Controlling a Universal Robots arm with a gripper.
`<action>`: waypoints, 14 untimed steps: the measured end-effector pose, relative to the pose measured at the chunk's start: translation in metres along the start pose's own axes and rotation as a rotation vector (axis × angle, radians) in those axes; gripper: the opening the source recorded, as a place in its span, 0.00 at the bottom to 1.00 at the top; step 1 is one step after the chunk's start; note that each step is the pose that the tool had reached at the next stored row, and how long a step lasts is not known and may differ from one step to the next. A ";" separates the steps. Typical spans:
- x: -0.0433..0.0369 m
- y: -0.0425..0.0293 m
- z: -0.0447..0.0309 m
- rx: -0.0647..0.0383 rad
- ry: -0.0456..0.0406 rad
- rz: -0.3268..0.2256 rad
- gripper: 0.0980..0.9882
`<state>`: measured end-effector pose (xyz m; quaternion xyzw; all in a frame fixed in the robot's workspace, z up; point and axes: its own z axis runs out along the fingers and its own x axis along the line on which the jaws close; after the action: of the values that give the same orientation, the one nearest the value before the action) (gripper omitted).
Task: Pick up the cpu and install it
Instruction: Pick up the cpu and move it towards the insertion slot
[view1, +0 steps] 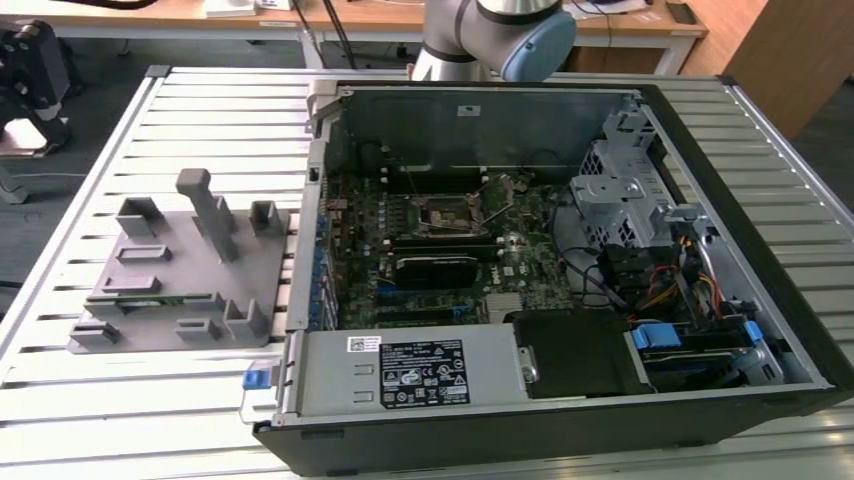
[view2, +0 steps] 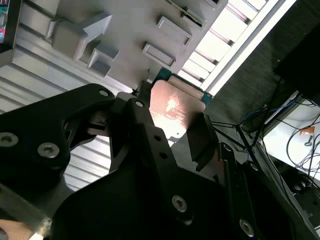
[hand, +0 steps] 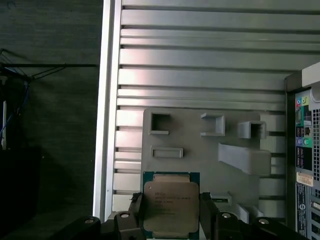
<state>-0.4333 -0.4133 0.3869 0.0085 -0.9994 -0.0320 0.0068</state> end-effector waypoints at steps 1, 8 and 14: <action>0.0000 0.0002 -0.0024 0.000 0.0000 0.000 0.49; 0.0002 0.0008 -0.0116 -0.001 -0.0002 0.000 0.49; -0.0180 0.0005 -0.0119 -0.002 0.0000 0.000 0.49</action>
<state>-0.4152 -0.4133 0.3986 0.0085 -0.9994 -0.0329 0.0069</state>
